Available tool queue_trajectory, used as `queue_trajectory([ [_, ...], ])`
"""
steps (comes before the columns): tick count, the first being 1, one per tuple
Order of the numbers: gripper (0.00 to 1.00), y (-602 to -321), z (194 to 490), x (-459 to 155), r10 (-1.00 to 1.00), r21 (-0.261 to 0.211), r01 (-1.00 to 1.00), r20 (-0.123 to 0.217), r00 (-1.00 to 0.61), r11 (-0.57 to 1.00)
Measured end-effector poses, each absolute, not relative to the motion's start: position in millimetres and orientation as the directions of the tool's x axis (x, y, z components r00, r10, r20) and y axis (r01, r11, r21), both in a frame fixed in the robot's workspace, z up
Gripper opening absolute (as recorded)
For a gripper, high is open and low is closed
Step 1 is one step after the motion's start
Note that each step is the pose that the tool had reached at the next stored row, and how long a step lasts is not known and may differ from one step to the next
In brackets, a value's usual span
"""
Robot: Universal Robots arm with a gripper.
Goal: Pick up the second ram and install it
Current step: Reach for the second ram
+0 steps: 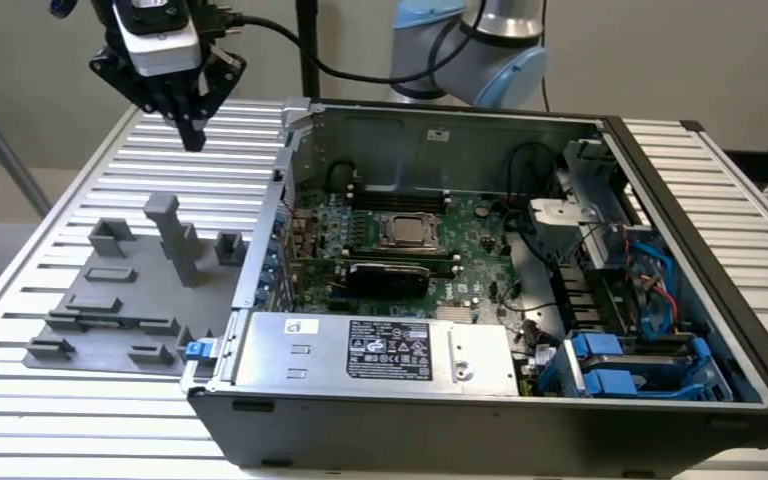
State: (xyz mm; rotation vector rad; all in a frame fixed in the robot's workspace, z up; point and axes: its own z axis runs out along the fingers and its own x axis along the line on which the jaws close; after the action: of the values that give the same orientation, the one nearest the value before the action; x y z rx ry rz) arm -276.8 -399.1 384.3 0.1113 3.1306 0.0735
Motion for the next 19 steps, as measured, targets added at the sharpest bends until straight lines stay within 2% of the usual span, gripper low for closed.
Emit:
queue_trajectory([
  [15, 0.11, -404, 372, -341, 0.071, 0.039, 0.072, 0.018, -0.997, 0.997],
  [19, 0.11, -415, 371, -347, 0.071, 0.039, 0.071, 0.018, -0.997, 0.997],
])
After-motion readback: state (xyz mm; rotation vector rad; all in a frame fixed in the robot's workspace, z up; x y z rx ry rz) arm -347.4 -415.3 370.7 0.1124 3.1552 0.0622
